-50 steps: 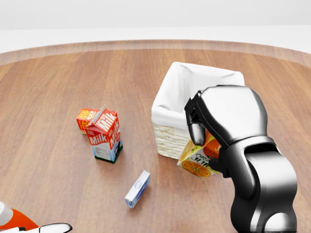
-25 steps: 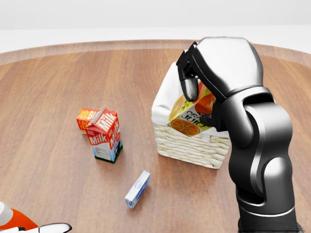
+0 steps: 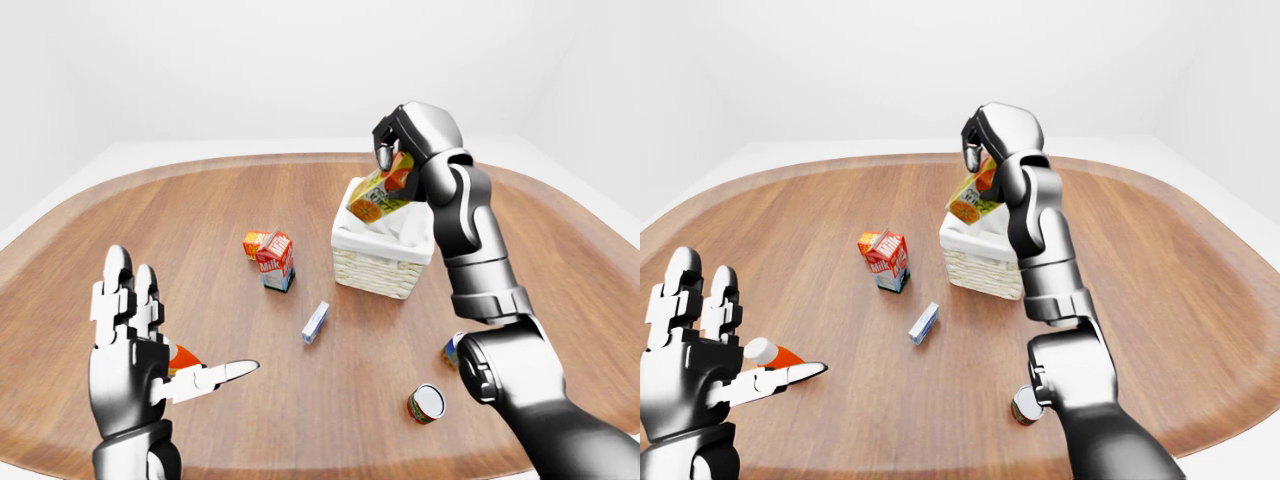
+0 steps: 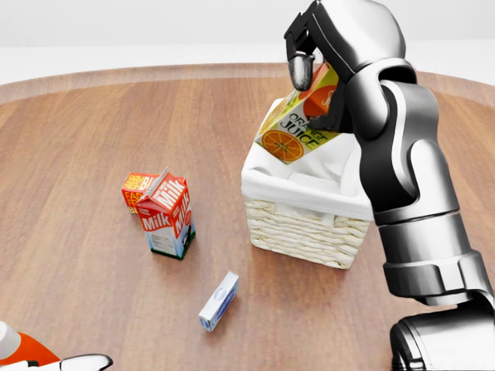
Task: Pick up the orange juice, and put it in the basket.
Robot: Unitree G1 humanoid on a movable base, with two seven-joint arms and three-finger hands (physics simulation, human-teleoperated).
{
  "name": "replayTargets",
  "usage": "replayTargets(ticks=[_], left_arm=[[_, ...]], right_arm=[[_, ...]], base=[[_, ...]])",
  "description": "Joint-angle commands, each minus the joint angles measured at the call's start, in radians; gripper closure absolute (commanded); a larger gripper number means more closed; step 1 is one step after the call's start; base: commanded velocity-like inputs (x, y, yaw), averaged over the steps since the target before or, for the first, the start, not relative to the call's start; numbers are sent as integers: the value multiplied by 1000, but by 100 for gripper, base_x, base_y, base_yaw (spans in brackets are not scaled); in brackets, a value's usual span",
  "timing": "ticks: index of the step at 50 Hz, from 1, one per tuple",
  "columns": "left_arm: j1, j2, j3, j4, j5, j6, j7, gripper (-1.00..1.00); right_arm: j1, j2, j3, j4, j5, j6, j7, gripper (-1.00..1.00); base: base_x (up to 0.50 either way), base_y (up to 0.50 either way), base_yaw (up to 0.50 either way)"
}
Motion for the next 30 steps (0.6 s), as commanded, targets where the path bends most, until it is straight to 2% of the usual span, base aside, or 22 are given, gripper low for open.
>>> replayTargets(ticks=[1,7,14,19,30], left_arm=[[-4,0,5,0,-4,4,-2,-100],[-9,0,12,0,-7,10,-3,-100],[-10,-2,9,0,-3,11,-4,-100],[-9,-1,9,0,-4,11,-4,-100],[-8,2,0,6,1,5,0,-100]], right_arm=[[-208,-44,2,378,74,0,-170,100],[-334,-62,22,660,93,0,-269,100],[-413,-81,47,822,70,0,-298,100],[-424,-81,71,865,21,0,-280,100],[-437,-79,71,904,-46,0,-250,100]], base=[[0,0,0],[0,0,0],[0,0,0],[0,0,0],[0,0,0]])
